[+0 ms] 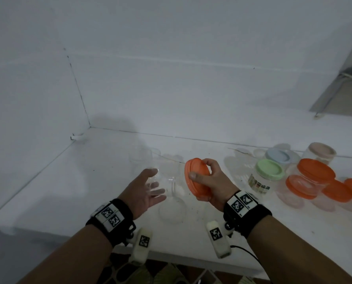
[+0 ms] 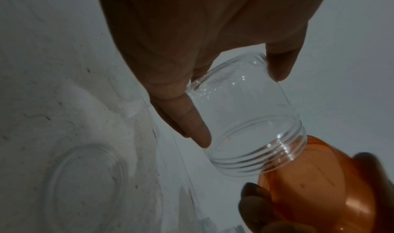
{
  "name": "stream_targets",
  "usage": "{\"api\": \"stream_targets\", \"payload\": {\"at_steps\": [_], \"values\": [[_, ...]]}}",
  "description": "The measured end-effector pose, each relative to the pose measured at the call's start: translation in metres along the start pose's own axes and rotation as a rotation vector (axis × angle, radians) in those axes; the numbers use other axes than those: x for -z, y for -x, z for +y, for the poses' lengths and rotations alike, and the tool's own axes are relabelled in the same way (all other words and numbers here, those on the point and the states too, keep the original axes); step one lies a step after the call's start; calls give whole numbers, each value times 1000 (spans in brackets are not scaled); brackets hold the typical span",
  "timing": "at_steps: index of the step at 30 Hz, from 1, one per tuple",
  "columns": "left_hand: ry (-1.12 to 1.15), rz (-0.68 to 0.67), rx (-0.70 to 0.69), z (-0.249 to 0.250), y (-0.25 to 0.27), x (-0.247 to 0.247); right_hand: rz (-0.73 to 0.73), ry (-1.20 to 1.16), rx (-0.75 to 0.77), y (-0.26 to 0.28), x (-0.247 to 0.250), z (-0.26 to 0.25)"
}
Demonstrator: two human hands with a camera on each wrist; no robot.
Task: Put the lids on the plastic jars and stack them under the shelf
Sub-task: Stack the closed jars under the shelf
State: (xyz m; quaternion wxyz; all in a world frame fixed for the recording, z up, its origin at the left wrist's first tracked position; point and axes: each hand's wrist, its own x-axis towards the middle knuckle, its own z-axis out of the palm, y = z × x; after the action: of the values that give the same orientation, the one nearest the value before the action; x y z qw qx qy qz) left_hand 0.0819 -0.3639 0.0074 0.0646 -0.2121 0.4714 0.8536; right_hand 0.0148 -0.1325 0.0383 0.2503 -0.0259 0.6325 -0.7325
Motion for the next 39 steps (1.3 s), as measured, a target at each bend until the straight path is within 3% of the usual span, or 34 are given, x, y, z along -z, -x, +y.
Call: {"api": "stream_targets", "payload": {"at_steps": [5, 11, 16, 22, 26, 28, 31, 34, 39], "values": [[13, -82, 49, 1, 3, -17, -16, -25, 87, 4, -2, -4], [50, -181, 72, 0, 8, -41, 29, -41, 304, 11, 1, -10], [38, -260, 74, 4, 6, -56, -32, -16, 281, 15, 16, -15], [-119, -253, 72, 8, 6, -69, -108, 160, 303, 23, 35, -28], [-169, -290, 71, 10, 8, -75, -80, 226, 266, 29, 39, -31], [-190, -307, -6, 8, 8, -76, -15, 247, 214, 31, 37, -35], [-256, -327, -138, 3, 4, -79, 74, 208, 14, 32, 37, -38], [-266, -326, -163, 2, 1, -82, 72, 290, -105, 34, 44, -40], [-190, -332, -71, 2, -6, -82, -39, 253, 94, 37, 63, -41]]}}
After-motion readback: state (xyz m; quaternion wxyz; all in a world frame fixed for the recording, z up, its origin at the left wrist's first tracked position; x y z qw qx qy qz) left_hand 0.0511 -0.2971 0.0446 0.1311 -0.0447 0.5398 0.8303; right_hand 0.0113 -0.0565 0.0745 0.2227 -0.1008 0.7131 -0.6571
